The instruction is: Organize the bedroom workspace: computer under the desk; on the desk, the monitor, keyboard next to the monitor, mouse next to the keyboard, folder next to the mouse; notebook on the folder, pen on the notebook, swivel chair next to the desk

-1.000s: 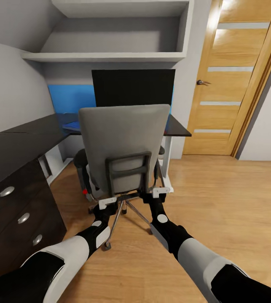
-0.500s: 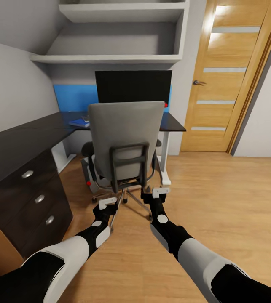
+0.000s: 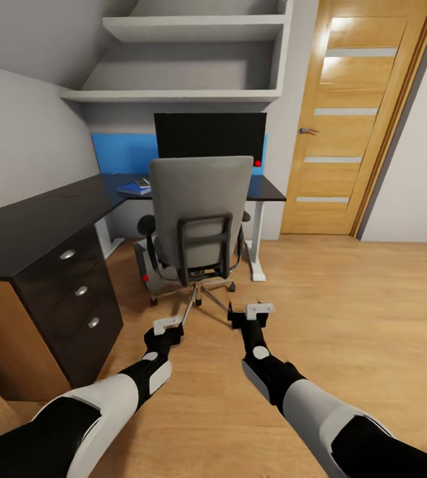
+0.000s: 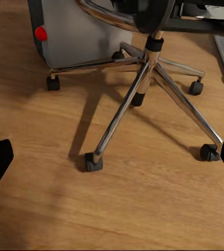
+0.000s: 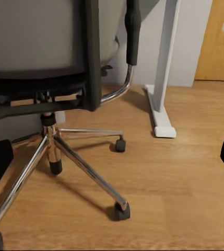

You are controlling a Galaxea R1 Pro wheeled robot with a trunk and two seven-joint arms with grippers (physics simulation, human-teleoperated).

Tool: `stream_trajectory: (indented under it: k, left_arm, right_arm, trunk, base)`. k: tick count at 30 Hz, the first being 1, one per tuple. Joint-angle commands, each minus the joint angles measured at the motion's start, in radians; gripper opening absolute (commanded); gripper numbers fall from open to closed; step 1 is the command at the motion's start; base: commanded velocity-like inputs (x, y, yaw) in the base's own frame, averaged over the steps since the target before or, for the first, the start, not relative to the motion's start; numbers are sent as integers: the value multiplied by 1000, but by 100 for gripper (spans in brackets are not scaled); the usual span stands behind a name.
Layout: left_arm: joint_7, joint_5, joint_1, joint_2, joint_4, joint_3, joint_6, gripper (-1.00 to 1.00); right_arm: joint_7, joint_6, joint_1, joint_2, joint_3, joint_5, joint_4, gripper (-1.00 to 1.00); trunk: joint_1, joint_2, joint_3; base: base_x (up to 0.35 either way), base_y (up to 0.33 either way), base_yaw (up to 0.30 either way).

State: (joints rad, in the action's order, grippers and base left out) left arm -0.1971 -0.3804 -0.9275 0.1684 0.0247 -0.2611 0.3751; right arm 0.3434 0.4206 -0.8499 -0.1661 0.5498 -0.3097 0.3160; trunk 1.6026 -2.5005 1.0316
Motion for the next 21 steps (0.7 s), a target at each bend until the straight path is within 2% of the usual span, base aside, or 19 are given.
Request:
stream_trajectory:
  k: [1, 4, 5, 8, 14, 15, 21]
  left_arm:
    - [-5, -5, -1, -3, -2, -9, 2, 100]
    - [-5, -6, -1, -11, -3, -9, 2, 100]
    - [-6, -6, 2, -26, -5, -9, 2, 100]
    - [-7, -6, 18, -35, -6, -9, 2, 100]
    - [-6, -6, 56, -57, -6, -9, 2, 100]
    - [-7, -6, 117, -75, -6, -9, 2, 100]
    - [-8, -6, 183, -87, -6, -9, 4, 100]
  right_arm:
    - [6, 9, -1, 0, 9, -7, -6, 100]
    - [9, 22, -1, 0, 10, -9, -19, 100]
    - [10, 33, -1, 0, 11, -10, -78, 100]
    - [11, 59, -1, 0, 11, -12, -128, 100]
    - [12, 158, 1, 1, 11, -14, -270, 100]
    - [14, 232, 70, 43, 11, -15, -332, 100]
    - [22, 259, 141, 60, 12, -14, -339, 100]
  trunk:
    - [-1, 0, 1]
    - [-1, 0, 1]
    - [-1, 0, -3]
    - [-3, 0, -15]
    - [-26, 42, -33]
    - [-29, 49, -37]
    - [-52, 91, -55]
  base:
    - [-283, 0, 0]
    - [-167, 0, 0]
    - [-25, 0, 0]
    - [-13, 0, 0]
    - [-4, 0, 0]
    - [0, 0, 0]
    - [0, 0, 0]
